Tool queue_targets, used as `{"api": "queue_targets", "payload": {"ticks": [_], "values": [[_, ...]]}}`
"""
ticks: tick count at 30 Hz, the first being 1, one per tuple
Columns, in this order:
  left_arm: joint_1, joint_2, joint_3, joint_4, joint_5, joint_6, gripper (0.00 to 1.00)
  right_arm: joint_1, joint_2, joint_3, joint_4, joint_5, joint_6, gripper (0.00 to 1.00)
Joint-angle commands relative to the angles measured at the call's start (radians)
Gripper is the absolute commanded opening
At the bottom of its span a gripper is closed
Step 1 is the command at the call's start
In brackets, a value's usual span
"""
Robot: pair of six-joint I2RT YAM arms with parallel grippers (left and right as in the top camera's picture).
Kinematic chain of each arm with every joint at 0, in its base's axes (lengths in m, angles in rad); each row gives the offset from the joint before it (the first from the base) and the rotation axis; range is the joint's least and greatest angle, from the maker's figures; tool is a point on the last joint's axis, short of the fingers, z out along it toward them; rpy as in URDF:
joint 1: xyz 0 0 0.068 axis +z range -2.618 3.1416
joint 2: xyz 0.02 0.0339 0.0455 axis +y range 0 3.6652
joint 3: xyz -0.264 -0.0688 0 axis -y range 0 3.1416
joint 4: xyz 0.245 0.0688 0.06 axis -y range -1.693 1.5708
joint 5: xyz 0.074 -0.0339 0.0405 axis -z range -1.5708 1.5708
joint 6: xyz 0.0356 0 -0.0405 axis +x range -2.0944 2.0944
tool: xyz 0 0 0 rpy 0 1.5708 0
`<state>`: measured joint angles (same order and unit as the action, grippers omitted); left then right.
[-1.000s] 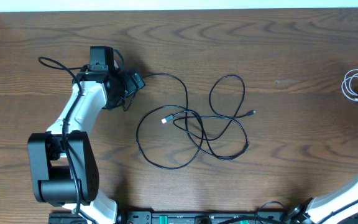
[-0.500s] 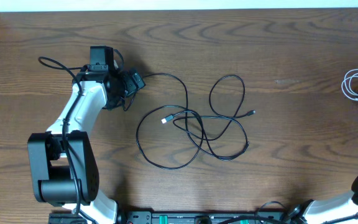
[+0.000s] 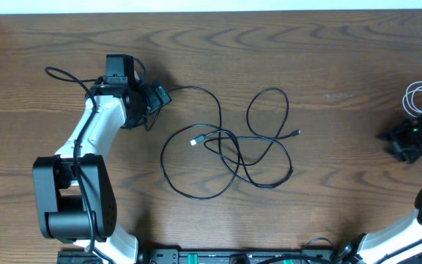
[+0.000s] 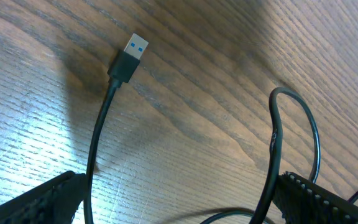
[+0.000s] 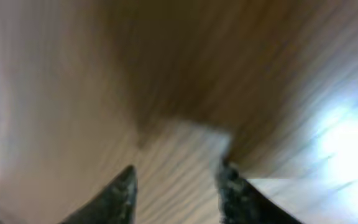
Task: Untangle cables
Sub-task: 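Move the right gripper back left toward the black cables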
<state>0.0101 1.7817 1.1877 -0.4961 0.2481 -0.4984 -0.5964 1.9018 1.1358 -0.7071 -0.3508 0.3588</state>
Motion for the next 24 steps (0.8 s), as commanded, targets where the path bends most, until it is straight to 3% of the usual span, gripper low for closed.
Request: {"api": "queue_targets", "payload": {"ticks": [1, 4, 11, 13, 24], "values": [[-0.003, -0.021, -0.004, -0.003, -0.01, -0.008, 1.0, 0.057, 0.051, -0.107, 0.064, 0.026, -0.003, 0.55], [-0.003, -0.021, -0.004, -0.003, -0.01, -0.008, 1.0, 0.108, 0.074, -0.198, 0.161, 0.027, 0.018, 0.7], [-0.003, -0.021, -0.004, -0.003, -0.01, -0.008, 1.0, 0.221, 0.098, -0.378, 0.389, 0.027, 0.178, 0.84], [-0.003, -0.021, -0.004, -0.003, -0.01, -0.008, 1.0, 0.249, 0.098, -0.413, 0.447, 0.027, 0.18, 0.99], [-0.003, -0.021, -0.004, -0.003, -0.01, -0.008, 1.0, 0.421, 0.098, -0.538, 0.593, 0.046, 0.206, 0.99]]}}
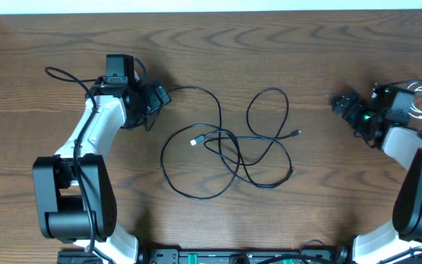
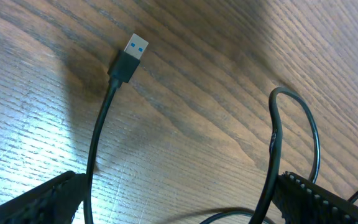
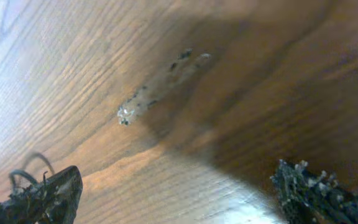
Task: Untangle cables
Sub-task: 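Move the right gripper back left toward the black cables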
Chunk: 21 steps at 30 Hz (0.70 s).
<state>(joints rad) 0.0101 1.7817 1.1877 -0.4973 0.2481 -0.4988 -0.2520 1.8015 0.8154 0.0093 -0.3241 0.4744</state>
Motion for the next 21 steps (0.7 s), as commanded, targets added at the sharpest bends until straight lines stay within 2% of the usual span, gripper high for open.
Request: {"api": "queue_targets", "payload": {"ticks": [1, 3, 4, 6, 7, 9, 10, 11, 12, 14, 16, 18, 20, 21], "values": [[-0.003, -0.021, -0.004, -0.002, -0.01, -0.008, 1.0, 0.092, 0.198, -0.224, -0.108, 0.019, 0.091, 0.99], [-0.003, -0.021, -0.004, -0.003, -0.01, -0.008, 1.0, 0.112, 0.198, -0.224, -0.102, 0.019, 0.09, 0.99], [-0.003, -0.021, -0.004, -0.003, -0.01, -0.008, 0.93, 0.114, 0.198, -0.223, -0.103, 0.018, 0.09, 0.99], [-0.003, -0.021, -0.004, -0.003, -0.01, -0.008, 0.58, 0.114, 0.198, -0.223, -0.109, 0.013, 0.091, 0.96], [-0.003, -0.021, -0.004, -0.007, -0.01, -0.008, 0.43, 0.114, 0.198, -0.223, -0.115, 0.004, 0.09, 0.88], [-0.003, -0.021, -0.004, -0.027, -0.01, -0.008, 0.36, 0.114, 0.198, -0.223, -0.132, 0.003, 0.09, 0.73], [-0.003, -0.021, -0.004, -0.029, -0.01, -0.008, 0.25, 0.114, 0.198, -0.223, -0.141, 0.003, 0.089, 0.62], [-0.003, -0.021, -0.004, -0.03, -0.01, -0.008, 0.1, 0.114, 0.198, -0.223, -0.141, 0.003, 0.085, 0.45], [-0.003, -0.021, -0.004, -0.03, -0.01, -0.008, 0.08, 0.114, 0.198, -0.223, -0.141, 0.003, 0.085, 0.27], [-0.003, -0.021, -0.004, -0.032, -0.01, -0.008, 0.08, 0.114, 0.197, -0.223, -0.14, 0.003, 0.086, 0.1], [-0.003, -0.021, -0.004, -0.036, -0.008, -0.008, 0.08, 0.114, 0.197, -0.223, -0.139, 0.004, 0.085, 0.05], [-0.003, -0.021, -0.004, -0.036, 0.01, -0.008, 0.08, 0.114, 0.197, -0.223, -0.138, 0.004, 0.085, 0.05], [-0.003, -0.021, -0.004, -0.036, 0.04, -0.008, 0.08, 0.114, 0.197, -0.223, -0.135, 0.004, 0.086, 0.09], [-0.003, -0.021, -0.004, -0.036, 0.054, -0.007, 0.13, 0.114, 0.197, -0.223, -0.134, 0.003, 0.086, 0.12]]}}
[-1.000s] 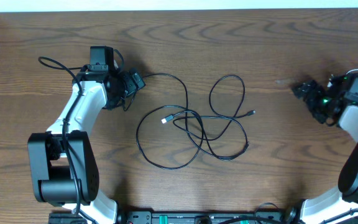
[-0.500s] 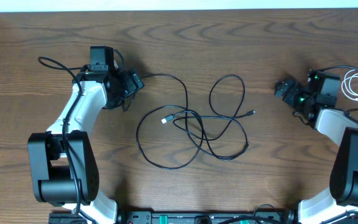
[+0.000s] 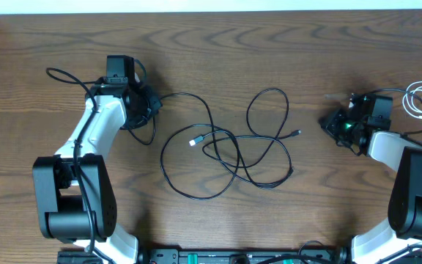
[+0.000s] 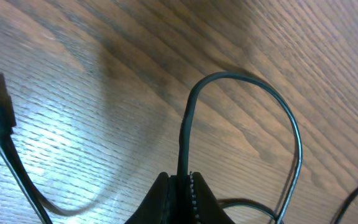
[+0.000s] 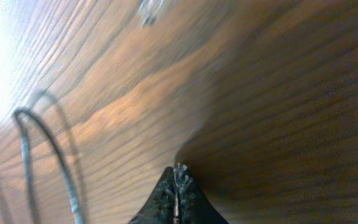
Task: Untangle cables
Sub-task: 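Move the right gripper back left toward the black cables, then lower the right gripper onto the black cable tangle at center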
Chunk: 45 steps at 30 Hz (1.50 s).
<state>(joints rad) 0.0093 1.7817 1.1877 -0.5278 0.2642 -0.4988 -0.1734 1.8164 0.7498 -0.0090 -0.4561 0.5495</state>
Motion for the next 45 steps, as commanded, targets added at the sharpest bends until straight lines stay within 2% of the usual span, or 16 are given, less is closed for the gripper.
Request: {"api": "queue_targets", "payload": {"ticks": [1, 2, 4, 5, 7, 10, 13, 20, 23, 24, 25, 27, 30, 33, 41, 45], "values": [[-0.002, -0.021, -0.004, -0.006, 0.043, -0.008, 0.25, 0.036, 0.182, -0.157, -0.114, 0.136, 0.011, 0.2], [-0.002, -0.021, -0.004, -0.006, 0.042, -0.007, 0.43, 0.036, 0.182, -0.157, -0.114, 0.136, 0.011, 0.28], [-0.002, -0.021, -0.004, -0.006, 0.042, -0.007, 0.71, 0.036, 0.182, -0.157, -0.114, 0.136, 0.01, 0.52], [-0.002, -0.021, -0.004, -0.006, 0.042, -0.007, 0.77, 0.036, 0.182, -0.157, -0.114, 0.136, 0.011, 0.65], [-0.002, -0.021, -0.004, -0.008, 0.042, -0.007, 0.81, 0.036, 0.182, -0.157, -0.117, 0.134, 0.011, 0.75], [-0.003, -0.021, -0.004, -0.011, 0.079, 0.037, 0.91, 0.036, 0.181, -0.157, -0.139, 0.131, 0.011, 0.68], [-0.009, -0.022, -0.004, 0.019, 0.254, 0.222, 0.91, 0.037, 0.151, -0.157, -0.18, 0.131, 0.011, 0.56], [-0.041, -0.022, -0.004, 0.045, 0.285, 0.237, 0.93, 0.108, -0.087, -0.157, -0.26, 0.135, -0.009, 0.52], [-0.062, -0.022, -0.004, 0.056, 0.258, 0.244, 0.93, 0.191, -0.209, -0.153, -0.26, 0.131, -0.013, 0.58], [-0.071, -0.022, -0.004, 0.059, 0.244, 0.244, 0.92, 0.224, -0.253, -0.148, -0.256, 0.129, -0.013, 0.63], [-0.077, -0.022, -0.004, 0.059, 0.235, 0.244, 0.92, 0.25, -0.288, -0.14, -0.252, 0.121, -0.021, 0.71], [-0.09, -0.022, -0.004, 0.06, 0.211, 0.244, 0.93, 0.292, -0.358, -0.119, -0.233, 0.056, -0.061, 0.99], [-0.101, -0.022, -0.004, 0.06, 0.183, 0.244, 0.92, 0.322, -0.453, -0.106, -0.13, -0.124, -0.068, 0.99], [-0.106, -0.024, -0.004, 0.058, 0.138, 0.243, 0.92, 0.341, -0.528, -0.106, 0.037, -0.248, -0.068, 0.92], [-0.107, -0.044, -0.004, 0.039, -0.115, 0.229, 0.93, 0.497, -0.542, -0.107, 0.076, -0.147, -0.152, 0.93], [-0.107, -0.048, -0.004, 0.039, -0.142, 0.227, 0.92, 0.613, -0.502, -0.107, 0.08, -0.037, -0.201, 0.97]]}}
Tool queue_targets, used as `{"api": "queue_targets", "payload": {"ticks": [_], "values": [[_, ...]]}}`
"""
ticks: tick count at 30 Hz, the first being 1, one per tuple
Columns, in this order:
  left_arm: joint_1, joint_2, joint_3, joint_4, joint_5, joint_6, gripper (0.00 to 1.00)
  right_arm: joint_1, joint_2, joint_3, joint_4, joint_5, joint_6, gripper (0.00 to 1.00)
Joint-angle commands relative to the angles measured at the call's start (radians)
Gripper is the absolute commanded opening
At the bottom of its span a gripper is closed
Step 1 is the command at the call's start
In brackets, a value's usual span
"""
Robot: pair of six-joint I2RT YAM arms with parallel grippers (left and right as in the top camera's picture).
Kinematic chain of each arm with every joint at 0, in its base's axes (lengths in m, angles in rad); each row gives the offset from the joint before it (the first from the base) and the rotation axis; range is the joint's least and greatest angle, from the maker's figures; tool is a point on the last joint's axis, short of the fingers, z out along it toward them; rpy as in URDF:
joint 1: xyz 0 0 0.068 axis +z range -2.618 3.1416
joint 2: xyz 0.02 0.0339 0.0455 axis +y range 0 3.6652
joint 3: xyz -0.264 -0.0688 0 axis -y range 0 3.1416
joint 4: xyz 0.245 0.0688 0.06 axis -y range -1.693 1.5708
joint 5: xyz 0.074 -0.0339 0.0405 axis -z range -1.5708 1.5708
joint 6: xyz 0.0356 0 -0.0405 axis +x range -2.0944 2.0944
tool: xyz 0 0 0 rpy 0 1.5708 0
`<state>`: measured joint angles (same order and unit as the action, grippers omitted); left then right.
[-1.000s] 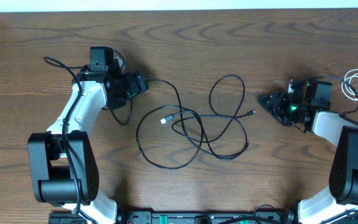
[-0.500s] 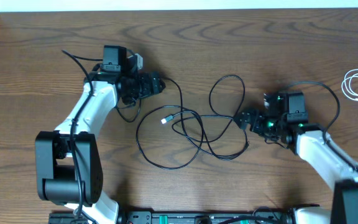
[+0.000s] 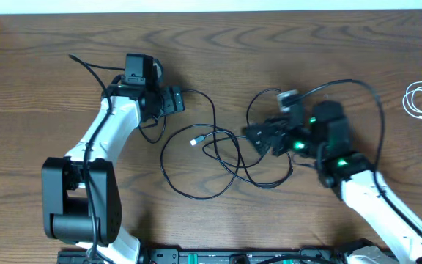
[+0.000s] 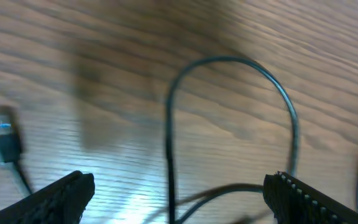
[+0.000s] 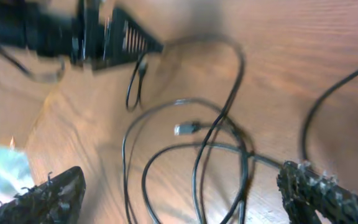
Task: Untangle cables
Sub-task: 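Lower the right gripper onto the black cable tangle at center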
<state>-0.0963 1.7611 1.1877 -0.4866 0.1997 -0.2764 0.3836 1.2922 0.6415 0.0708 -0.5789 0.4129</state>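
Note:
A black cable tangle lies mid-table, its silver-tipped plug at the left of the loops. My left gripper is open at the tangle's upper left. In the left wrist view a cable loop runs between its spread fingers, with a USB plug at the left. My right gripper is open above the tangle's right side. The right wrist view shows the loops and silver plug below its spread fingers.
A coiled white cable lies apart at the far right edge of the table. The wooden table stretches bare to the left and front of the tangle. My right arm covers the tangle's right-hand end.
My left gripper was shut on a cable loop; now it is open, slightly further right. My right gripper was shut out at the right; now it is open over the tangle's right side.
At first my left gripper stood open by the USB plug and my right was at the far right near the white coil. The right then stood open further in. Later both were shut, the left on a loop. Now both are open at the tangle.

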Motion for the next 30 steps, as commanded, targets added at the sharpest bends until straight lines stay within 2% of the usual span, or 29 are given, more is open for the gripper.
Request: {"api": "queue_targets", "payload": {"ticks": [1, 4, 7, 9, 15, 18, 21, 25, 27, 30], "values": [[-0.003, -0.029, -0.004, -0.003, -0.077, 0.006, 0.92, 0.088, 0.035, 0.002, 0.003, 0.127, -0.064, 0.97], [-0.013, -0.04, -0.004, 0.001, -0.042, 0.029, 0.94, 0.167, 0.079, 0.002, 0.031, 0.225, -0.07, 0.96], [-0.023, -0.062, -0.004, 0.019, 0.157, 0.15, 0.94, 0.235, 0.132, 0.002, 0.079, 0.269, -0.07, 0.95], [-0.029, -0.07, -0.004, 0.024, 0.246, 0.184, 0.94, 0.266, 0.167, 0.002, 0.117, 0.274, -0.07, 0.92], [-0.039, -0.068, -0.004, 0.029, 0.26, 0.195, 0.93, 0.323, 0.288, 0.002, 0.195, 0.275, -0.07, 0.89], [-0.039, -0.067, -0.004, 0.033, 0.26, 0.195, 0.93, 0.327, 0.32, 0.002, 0.204, 0.274, -0.07, 0.7], [-0.039, -0.067, -0.004, 0.033, 0.26, 0.194, 0.94, 0.327, 0.323, 0.002, 0.219, 0.274, -0.07, 0.4], [-0.039, -0.067, -0.004, 0.032, 0.26, 0.194, 0.93, 0.327, 0.323, 0.002, 0.245, 0.274, -0.07, 0.2], [-0.039, -0.067, -0.004, 0.032, 0.261, 0.194, 0.93, 0.327, 0.323, 0.002, 0.248, 0.274, -0.07, 0.04], [-0.039, -0.067, -0.004, 0.032, 0.26, 0.194, 0.93, 0.321, 0.32, 0.002, 0.265, 0.265, -0.07, 0.01]]}}
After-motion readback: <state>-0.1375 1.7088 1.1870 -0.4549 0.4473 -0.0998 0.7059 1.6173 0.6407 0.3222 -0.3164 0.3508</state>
